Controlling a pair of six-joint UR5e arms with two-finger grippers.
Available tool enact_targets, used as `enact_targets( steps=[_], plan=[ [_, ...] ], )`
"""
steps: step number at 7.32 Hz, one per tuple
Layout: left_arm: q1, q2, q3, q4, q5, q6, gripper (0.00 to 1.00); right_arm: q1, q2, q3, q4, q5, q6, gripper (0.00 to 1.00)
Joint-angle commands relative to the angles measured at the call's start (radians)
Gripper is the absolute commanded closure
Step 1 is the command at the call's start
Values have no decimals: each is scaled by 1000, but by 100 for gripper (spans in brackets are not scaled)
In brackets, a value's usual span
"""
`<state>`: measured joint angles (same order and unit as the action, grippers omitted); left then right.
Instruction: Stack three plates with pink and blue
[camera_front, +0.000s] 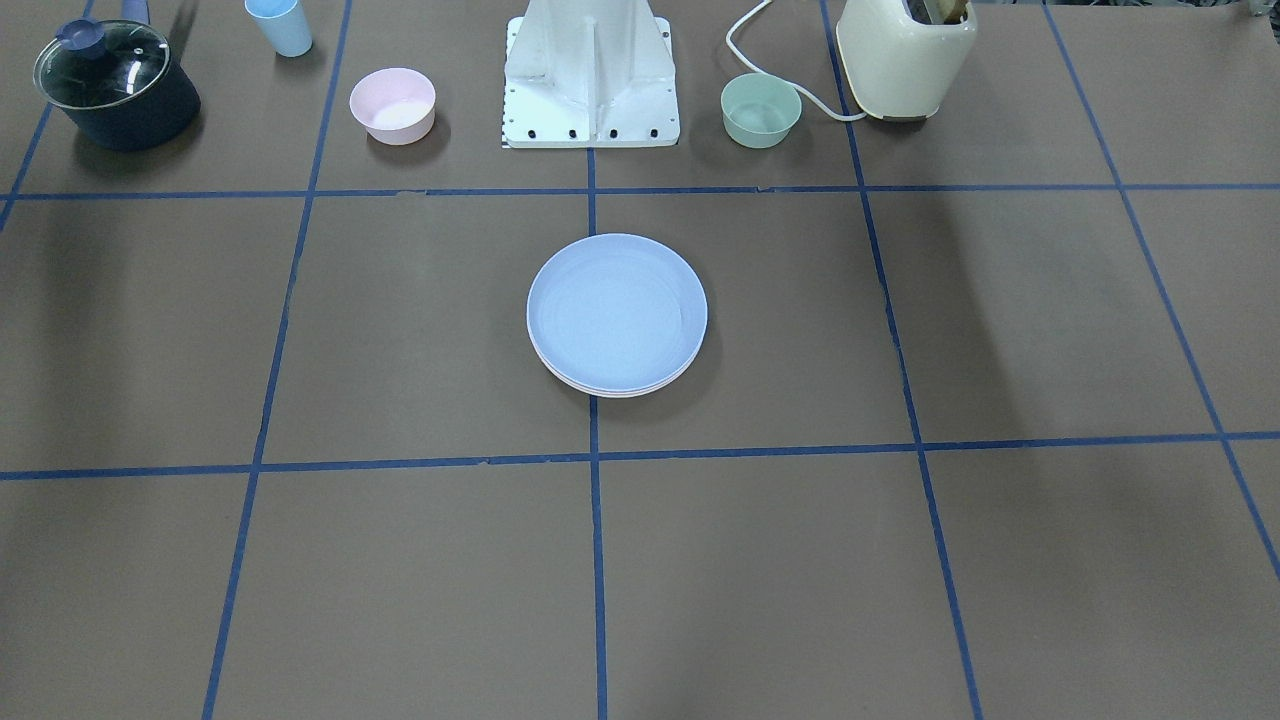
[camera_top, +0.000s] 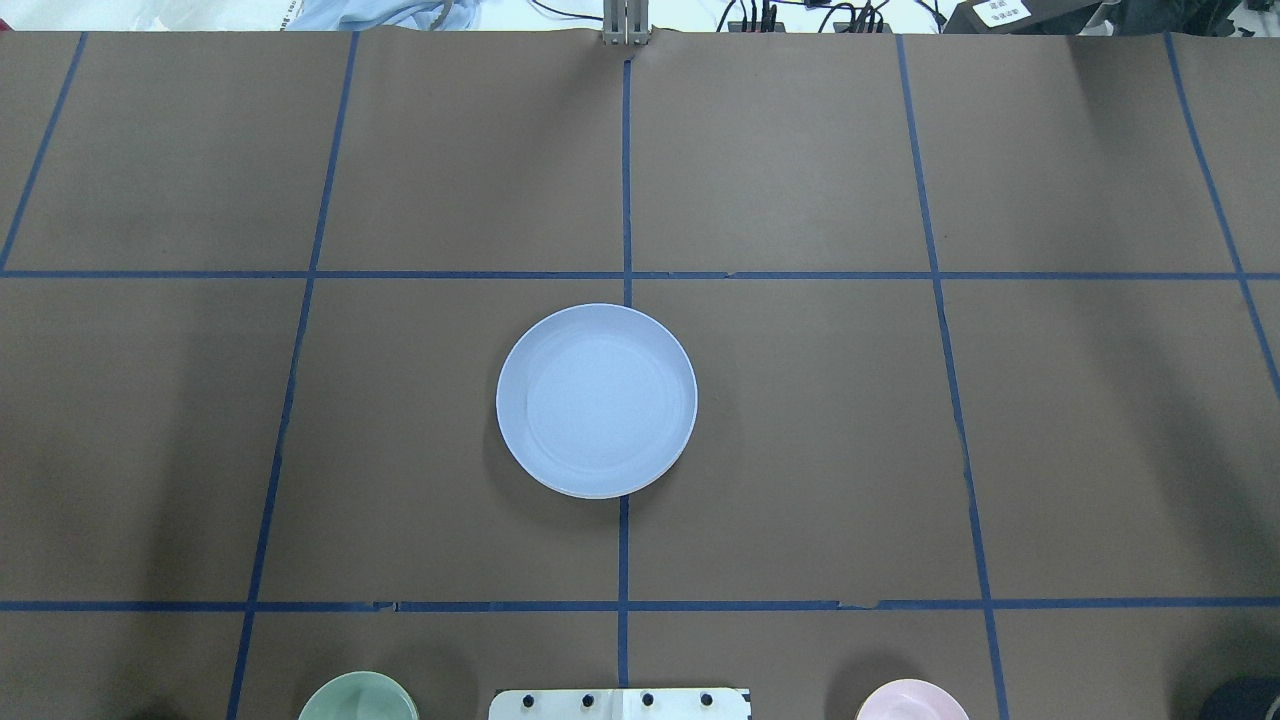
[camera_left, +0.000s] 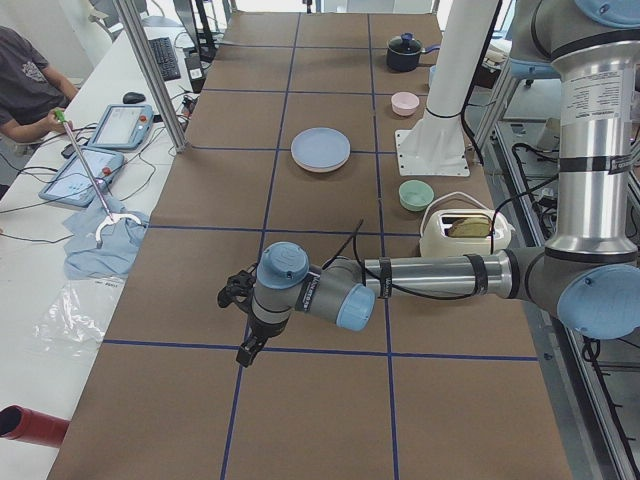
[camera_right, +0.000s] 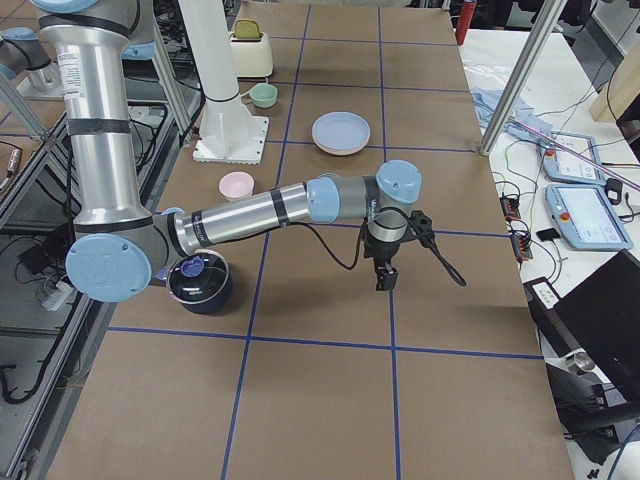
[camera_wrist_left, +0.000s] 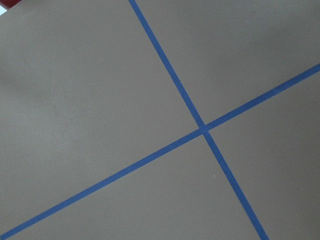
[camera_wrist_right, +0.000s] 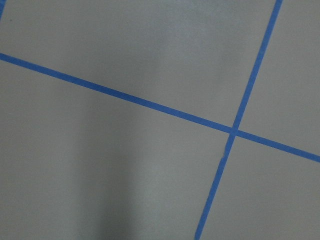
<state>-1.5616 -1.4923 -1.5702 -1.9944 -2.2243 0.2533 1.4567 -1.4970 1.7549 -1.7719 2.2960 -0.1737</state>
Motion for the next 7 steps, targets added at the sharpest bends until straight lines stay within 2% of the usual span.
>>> enact_targets(
  steps=[1, 5, 7],
  plan=[
    [-35, 18, -1, 35, -2, 0, 0, 22, -91, -37, 6, 2, -24, 0],
    [-35, 18, -128, 351, -6, -12, 0, 89, -106, -37, 6, -1, -7, 0],
    [-34, 18, -116, 367, -109, -26, 0, 128, -120, -40, 3, 0, -6, 0]
  ],
)
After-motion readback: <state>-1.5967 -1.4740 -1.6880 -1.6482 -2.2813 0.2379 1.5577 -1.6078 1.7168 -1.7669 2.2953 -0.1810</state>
